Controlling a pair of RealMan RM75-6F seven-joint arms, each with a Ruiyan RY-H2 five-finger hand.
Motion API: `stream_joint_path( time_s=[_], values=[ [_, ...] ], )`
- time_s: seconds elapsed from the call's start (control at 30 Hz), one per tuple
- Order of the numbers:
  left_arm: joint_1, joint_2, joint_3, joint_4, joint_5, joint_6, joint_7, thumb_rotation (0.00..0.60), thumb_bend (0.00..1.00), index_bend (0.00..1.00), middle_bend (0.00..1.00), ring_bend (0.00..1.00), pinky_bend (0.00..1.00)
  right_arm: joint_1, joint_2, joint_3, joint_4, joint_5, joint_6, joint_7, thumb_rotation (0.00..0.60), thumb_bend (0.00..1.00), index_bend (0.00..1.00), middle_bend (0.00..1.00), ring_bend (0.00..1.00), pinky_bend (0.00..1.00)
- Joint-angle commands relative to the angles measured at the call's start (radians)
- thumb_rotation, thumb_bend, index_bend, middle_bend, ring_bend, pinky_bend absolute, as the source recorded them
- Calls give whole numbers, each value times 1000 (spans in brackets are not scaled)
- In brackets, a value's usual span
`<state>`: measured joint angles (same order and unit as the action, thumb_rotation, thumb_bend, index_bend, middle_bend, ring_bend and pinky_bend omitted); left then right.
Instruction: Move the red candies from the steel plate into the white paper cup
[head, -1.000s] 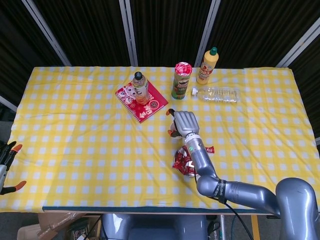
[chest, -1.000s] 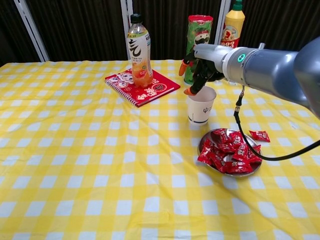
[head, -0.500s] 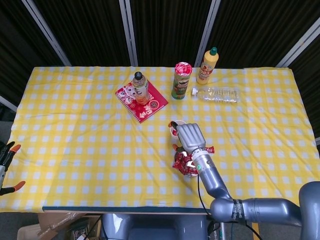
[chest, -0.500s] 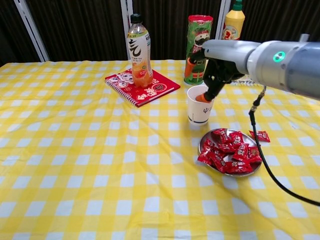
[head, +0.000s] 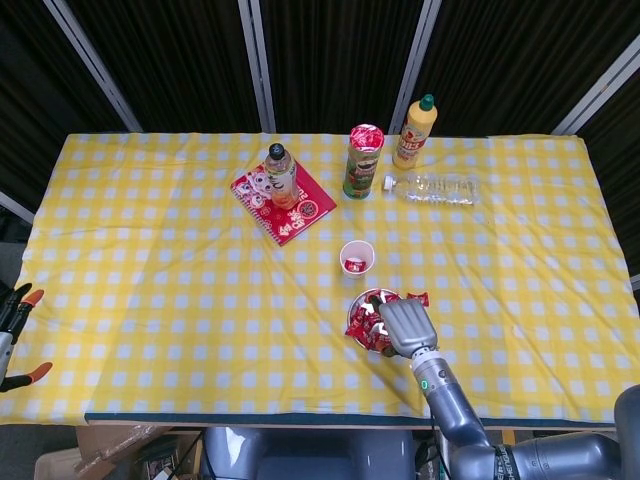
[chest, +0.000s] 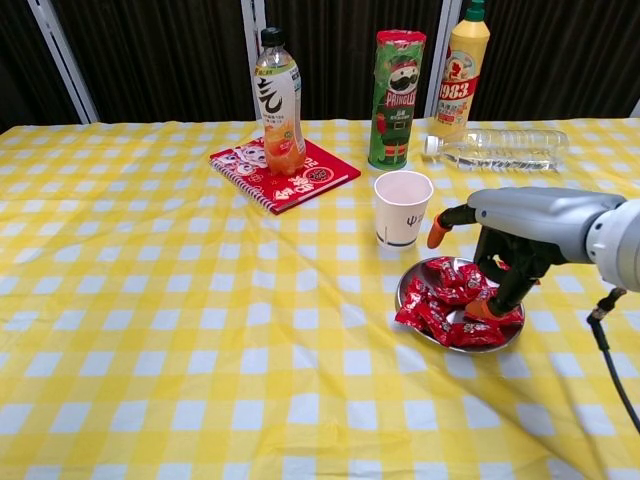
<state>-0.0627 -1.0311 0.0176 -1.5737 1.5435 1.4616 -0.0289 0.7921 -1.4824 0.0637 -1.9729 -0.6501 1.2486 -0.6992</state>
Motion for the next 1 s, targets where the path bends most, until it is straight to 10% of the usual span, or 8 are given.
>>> stream_joint_path(
  time_s=[0.03,0.53,1.0],
  values=[
    [0,-1,0,0,0,0,2,600,9,0,0,0,0,-5,-34,0,35,3,-27,21,600,337,230,823,835,972],
    [-6,7,-4,-15,-20,-18,7,600,9,0,0,0,0,21,-99,27,185,77,-151,47,600,276,35,824,834,972],
    [-7,9,-3,-17,-27,-28,8,600,9,0,0,0,0,15,-103,38,282,97,-216,101,600,276,279,823,834,972]
  ],
)
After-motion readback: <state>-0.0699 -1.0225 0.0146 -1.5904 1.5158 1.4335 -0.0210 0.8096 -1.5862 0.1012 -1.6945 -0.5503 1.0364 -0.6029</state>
